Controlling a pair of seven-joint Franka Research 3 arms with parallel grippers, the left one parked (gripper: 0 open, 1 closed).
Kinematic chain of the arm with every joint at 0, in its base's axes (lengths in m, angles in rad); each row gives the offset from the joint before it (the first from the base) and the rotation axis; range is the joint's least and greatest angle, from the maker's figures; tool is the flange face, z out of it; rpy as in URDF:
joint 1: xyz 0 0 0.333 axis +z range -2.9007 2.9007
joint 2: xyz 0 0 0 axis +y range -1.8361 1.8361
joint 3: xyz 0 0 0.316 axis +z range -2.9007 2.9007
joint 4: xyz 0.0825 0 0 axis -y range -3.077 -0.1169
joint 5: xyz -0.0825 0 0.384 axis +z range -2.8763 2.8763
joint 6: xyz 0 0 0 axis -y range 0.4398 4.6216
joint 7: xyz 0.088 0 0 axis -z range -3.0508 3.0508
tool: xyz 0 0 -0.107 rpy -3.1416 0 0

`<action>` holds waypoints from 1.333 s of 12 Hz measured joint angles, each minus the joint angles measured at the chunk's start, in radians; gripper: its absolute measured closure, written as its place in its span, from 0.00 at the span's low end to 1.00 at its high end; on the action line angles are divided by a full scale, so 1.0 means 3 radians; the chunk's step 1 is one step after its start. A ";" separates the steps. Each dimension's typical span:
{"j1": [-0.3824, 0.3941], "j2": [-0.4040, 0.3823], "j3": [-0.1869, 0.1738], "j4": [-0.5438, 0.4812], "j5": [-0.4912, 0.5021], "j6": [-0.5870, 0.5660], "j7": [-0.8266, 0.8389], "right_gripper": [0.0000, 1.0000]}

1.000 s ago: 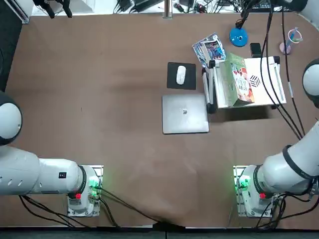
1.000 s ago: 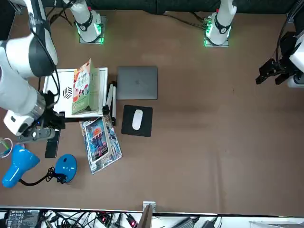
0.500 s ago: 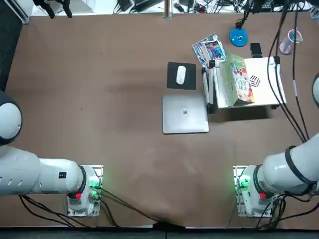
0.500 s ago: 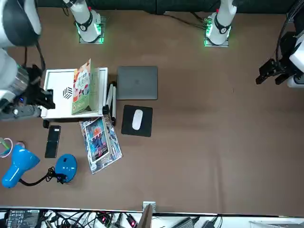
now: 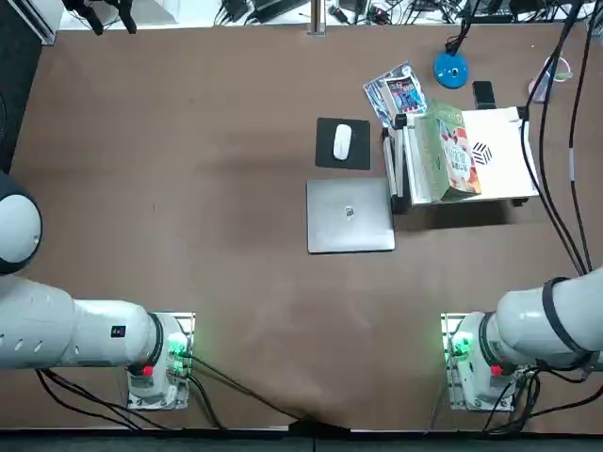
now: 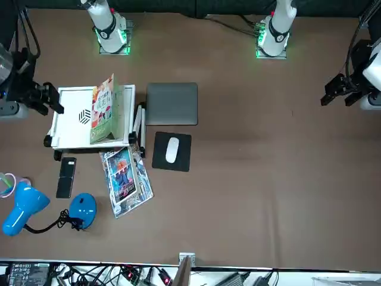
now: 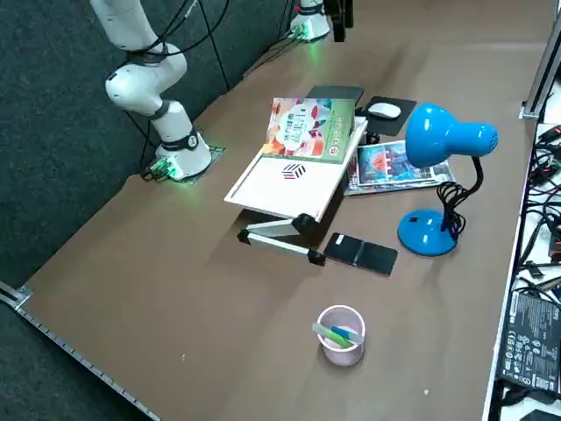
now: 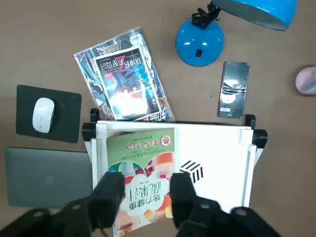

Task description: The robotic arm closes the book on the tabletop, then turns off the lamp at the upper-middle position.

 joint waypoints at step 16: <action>0.0820 -0.0943 -0.1060 -0.1067 0.0027 0.0228 -0.0049 0.00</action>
